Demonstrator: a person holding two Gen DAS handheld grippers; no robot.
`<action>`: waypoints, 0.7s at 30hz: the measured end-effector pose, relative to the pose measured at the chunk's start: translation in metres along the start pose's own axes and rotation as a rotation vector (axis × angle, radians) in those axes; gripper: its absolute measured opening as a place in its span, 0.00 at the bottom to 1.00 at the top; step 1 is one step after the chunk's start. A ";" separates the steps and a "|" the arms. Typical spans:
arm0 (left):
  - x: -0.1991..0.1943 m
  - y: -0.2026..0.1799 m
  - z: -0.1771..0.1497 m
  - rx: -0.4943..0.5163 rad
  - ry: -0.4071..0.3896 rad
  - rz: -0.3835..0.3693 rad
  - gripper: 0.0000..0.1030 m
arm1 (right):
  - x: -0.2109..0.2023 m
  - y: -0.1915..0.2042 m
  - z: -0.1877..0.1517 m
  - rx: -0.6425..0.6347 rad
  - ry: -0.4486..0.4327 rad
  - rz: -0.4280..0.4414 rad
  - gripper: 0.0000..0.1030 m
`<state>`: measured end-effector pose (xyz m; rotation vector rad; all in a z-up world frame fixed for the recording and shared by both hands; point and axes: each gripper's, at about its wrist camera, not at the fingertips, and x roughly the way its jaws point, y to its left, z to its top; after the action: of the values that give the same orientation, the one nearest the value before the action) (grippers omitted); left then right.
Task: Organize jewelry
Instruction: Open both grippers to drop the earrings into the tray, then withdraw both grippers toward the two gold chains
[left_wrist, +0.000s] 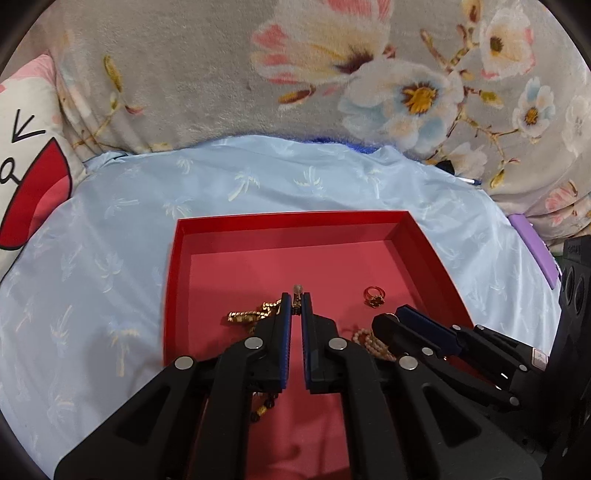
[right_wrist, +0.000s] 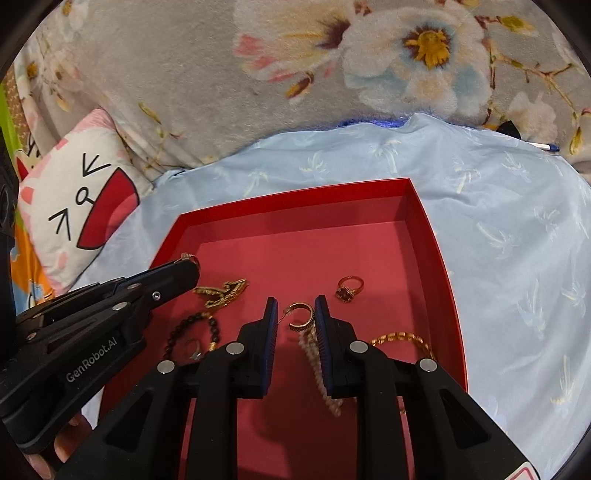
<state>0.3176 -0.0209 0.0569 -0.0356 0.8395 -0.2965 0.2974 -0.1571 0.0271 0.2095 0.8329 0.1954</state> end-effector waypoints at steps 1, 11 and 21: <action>0.006 -0.001 0.002 0.003 0.009 -0.005 0.04 | 0.003 -0.002 0.002 0.002 0.003 -0.005 0.19; 0.012 0.003 0.012 -0.038 -0.024 -0.007 0.44 | -0.001 -0.009 0.007 0.017 -0.043 -0.031 0.38; -0.061 0.016 -0.009 -0.082 -0.118 0.035 0.45 | -0.081 -0.002 -0.012 0.010 -0.150 0.026 0.39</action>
<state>0.2765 0.0119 0.0936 -0.1132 0.7345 -0.2247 0.2353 -0.1780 0.0757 0.2420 0.6827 0.1976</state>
